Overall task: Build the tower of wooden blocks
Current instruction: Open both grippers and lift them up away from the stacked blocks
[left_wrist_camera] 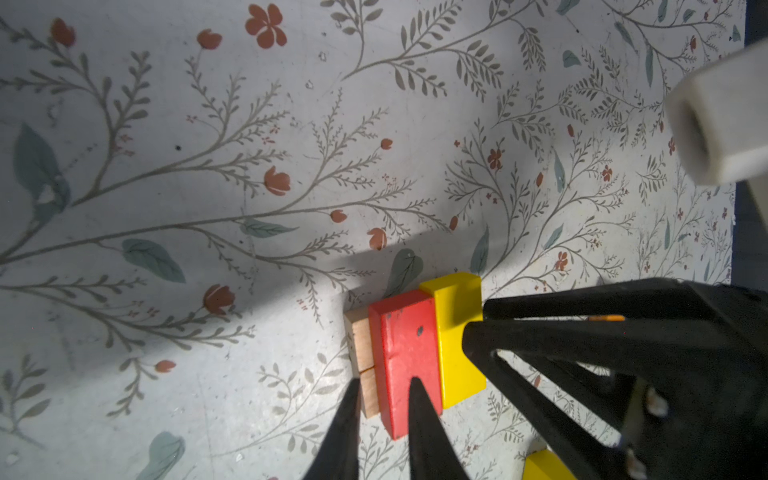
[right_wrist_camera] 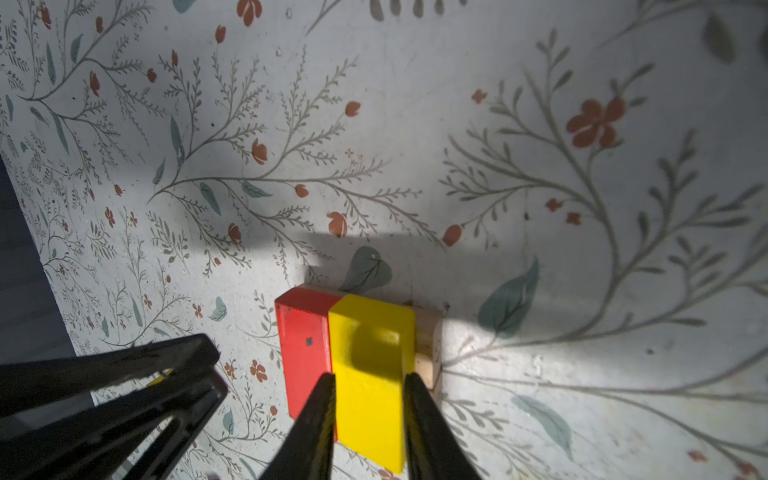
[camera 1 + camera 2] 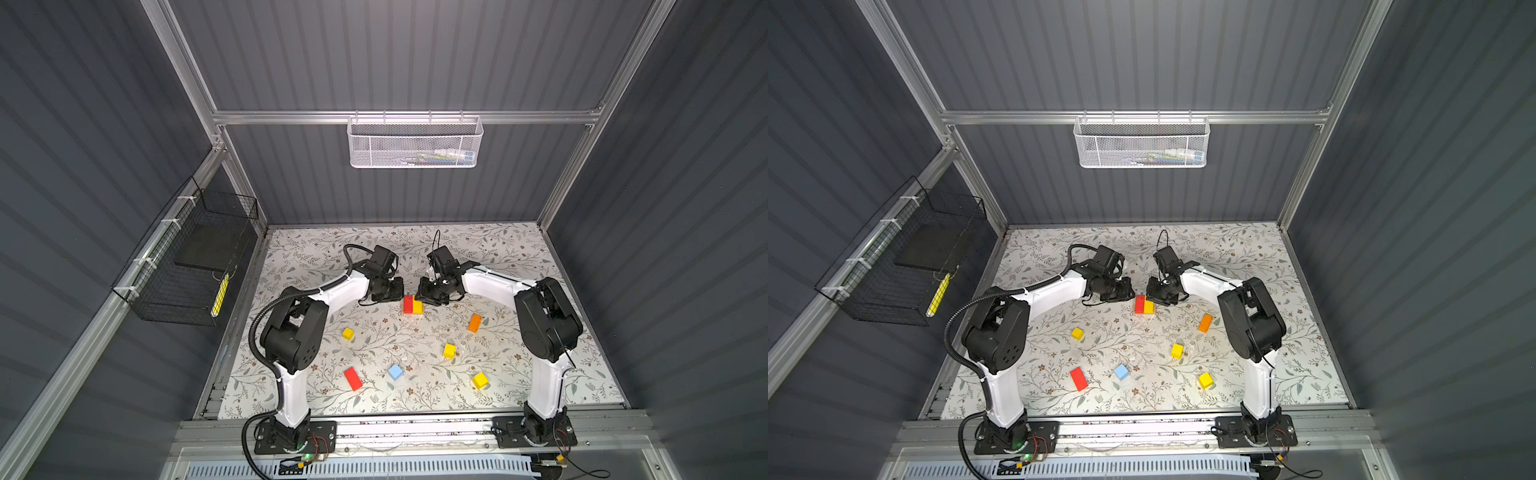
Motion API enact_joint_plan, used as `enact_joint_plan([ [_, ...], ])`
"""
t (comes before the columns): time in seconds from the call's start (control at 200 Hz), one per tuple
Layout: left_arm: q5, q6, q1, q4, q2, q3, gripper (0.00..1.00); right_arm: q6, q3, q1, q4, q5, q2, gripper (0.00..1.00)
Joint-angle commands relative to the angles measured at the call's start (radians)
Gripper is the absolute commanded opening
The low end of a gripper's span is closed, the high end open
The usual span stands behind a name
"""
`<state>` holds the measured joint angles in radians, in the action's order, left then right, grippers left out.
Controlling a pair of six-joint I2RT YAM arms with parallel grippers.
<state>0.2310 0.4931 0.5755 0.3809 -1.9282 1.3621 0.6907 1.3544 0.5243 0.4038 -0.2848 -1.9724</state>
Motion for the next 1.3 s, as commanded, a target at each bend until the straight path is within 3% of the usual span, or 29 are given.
enact_joint_plan([
  [0.0, -0.007, -0.004, 0.006, 0.026, 0.019, 0.005, 0.22, 0.003, 0.007, -0.002, -0.001, 0.0, -0.017, 0.31],
  [0.585, -0.01, -0.007, 0.006, 0.032, 0.057, 0.0, 0.21, -0.003, 0.01, -0.001, 0.029, 0.033, 0.059, 0.4],
  [1.036, -0.085, -0.077, 0.01, 0.157, 0.194, -0.029, 0.21, 0.022, -0.18, -0.002, 0.026, 0.143, 0.329, 0.47],
  [1.296, -0.168, -0.132, 0.064, 0.293, 0.225, -0.004, 0.22, 0.053, -0.306, -0.002, 0.01, 0.201, 0.48, 0.53],
])
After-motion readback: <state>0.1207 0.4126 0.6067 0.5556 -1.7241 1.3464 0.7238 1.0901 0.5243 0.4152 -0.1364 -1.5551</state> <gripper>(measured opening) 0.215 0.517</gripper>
